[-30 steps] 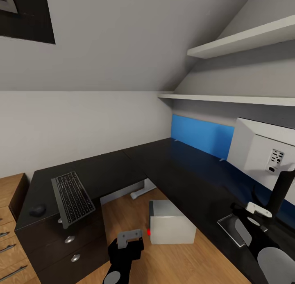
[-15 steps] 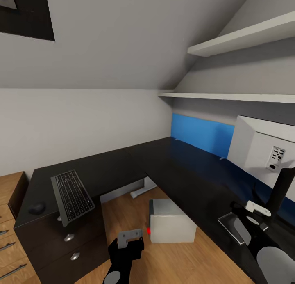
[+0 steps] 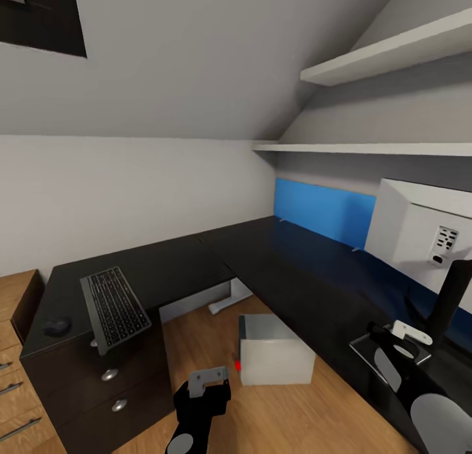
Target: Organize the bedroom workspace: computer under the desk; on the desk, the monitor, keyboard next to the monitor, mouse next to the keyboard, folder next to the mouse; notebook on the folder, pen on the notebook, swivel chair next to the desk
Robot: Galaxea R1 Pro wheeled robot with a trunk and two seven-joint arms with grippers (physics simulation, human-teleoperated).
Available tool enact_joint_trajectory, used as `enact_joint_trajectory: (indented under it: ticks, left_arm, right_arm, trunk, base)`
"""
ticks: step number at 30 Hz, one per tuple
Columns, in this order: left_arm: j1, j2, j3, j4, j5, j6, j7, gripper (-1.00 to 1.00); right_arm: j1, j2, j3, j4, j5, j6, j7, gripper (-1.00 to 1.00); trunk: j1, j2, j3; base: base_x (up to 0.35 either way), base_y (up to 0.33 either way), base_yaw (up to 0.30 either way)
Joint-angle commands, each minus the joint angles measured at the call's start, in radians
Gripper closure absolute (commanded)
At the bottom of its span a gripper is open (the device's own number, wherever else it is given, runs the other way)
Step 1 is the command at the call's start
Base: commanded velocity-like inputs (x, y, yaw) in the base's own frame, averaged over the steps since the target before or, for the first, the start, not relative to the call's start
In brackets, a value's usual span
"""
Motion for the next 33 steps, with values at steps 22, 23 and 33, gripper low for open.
enact_joint_trajectory:
  ticks: [22,23,33]
  left_arm:
    - [-0.001,0.002,-0.031,0.001,0.004,0.003,0.009,-1.0]
    - [-0.001,0.002,-0.03,0.001,0.004,0.003,0.009,-1.0]
    - [-0.001,0.006,-0.027,0.004,0.005,0.003,0.005,-1.0]
  right_arm:
    - [0.0,0.0,0.001,0.006,-0.023,0.0,-0.005,-1.0]
    - [0.0,0.0,0.001,0.005,-0.022,0.0,-0.005,-1.0]
    - [0.0,0.0,0.01,0.006,-0.022,0.0,-0.005,-1.0]
  trunk:
    - [0.023,-0.043,-0.02]
    - [0.023,-0.043,-0.02]
    - [0.023,-0.043,-0.02]
  base:
    - [0.0,0.0,0.0]
    - [0.0,0.0,0.0]
    - [0.0,0.0,0.0]
